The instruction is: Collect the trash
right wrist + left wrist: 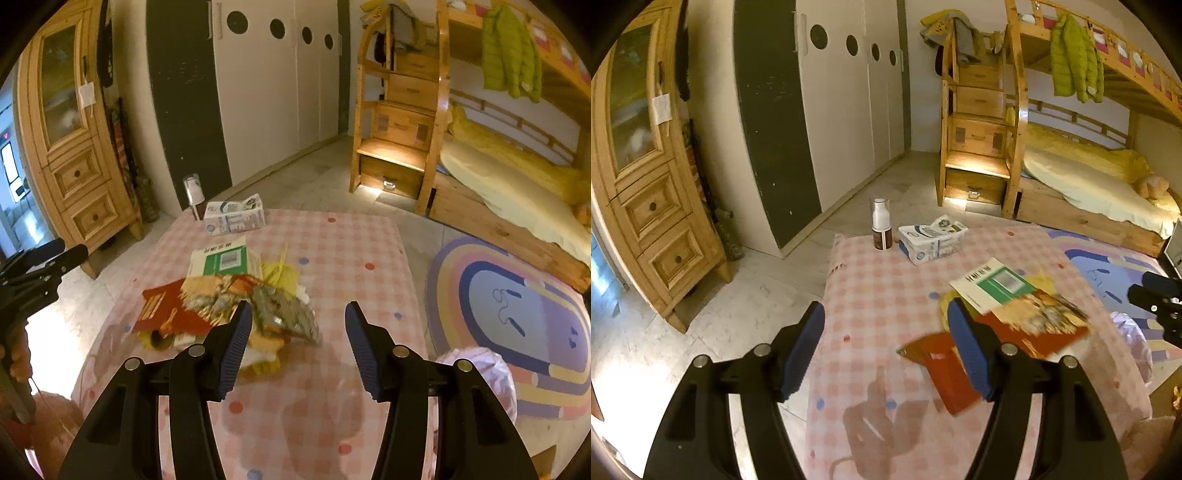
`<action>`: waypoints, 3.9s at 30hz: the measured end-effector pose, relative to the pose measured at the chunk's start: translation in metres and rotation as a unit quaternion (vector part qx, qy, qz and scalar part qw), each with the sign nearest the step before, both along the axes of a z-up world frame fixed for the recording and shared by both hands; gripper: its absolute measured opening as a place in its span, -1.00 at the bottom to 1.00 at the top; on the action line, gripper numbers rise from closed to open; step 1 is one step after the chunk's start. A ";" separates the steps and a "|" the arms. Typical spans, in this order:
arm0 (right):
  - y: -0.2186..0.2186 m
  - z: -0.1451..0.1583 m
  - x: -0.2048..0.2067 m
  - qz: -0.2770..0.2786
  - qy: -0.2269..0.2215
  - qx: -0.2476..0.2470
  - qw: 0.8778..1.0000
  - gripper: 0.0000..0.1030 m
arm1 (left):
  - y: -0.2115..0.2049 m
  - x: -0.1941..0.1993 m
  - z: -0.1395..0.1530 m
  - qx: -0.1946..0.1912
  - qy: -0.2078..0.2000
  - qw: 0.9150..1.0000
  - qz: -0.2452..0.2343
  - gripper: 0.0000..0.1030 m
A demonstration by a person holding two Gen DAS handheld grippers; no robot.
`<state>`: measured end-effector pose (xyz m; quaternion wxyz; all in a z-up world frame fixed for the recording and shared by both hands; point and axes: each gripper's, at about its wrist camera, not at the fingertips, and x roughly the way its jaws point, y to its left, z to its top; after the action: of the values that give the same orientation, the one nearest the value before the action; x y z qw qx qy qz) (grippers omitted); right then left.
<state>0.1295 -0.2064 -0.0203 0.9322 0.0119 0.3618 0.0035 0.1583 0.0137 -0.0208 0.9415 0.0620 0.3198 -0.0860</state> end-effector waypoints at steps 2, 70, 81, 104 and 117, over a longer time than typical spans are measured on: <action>-0.005 -0.004 0.010 -0.002 0.004 -0.001 1.000 0.03 | -0.004 0.017 -0.004 0.002 0.004 1.000 -0.005 0.30; -0.043 -0.073 0.198 0.084 0.067 0.042 0.993 -0.51 | -0.076 0.183 -0.103 -0.028 0.121 0.980 -0.154 0.87; -0.047 -0.085 0.201 0.081 0.082 0.040 0.992 -0.51 | -0.077 0.207 -0.113 -0.045 0.160 0.977 -0.135 0.38; 0.007 -0.072 0.275 0.138 0.065 0.073 0.986 -0.51 | -0.063 0.205 -0.091 -0.063 0.115 0.985 -0.114 0.05; 0.028 -0.080 0.278 0.189 0.110 0.096 0.971 -0.52 | -0.074 0.187 -0.101 -0.048 0.152 0.968 -0.195 0.01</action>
<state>0.4071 -0.1780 -0.1001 0.8635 0.0332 0.4558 0.2135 0.3455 -0.0600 -0.1216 0.8486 0.0643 0.4368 -0.2915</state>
